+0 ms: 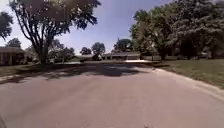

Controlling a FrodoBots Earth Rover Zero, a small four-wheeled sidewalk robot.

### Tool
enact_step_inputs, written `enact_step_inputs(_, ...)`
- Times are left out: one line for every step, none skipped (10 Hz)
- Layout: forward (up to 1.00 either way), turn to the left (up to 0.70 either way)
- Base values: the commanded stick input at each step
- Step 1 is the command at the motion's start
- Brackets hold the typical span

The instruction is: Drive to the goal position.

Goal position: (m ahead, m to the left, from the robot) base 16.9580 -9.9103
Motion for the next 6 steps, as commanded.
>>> enact_step_inputs(0.5,-0.3)
enact_step_inputs(0.5,-0.5)
enact_step_inputs(0.5,-0.45)
enact_step_inputs(0.5,0.0)
enact_step_inputs(0.5,0.0)
enact_step_inputs(0.5,0.0)
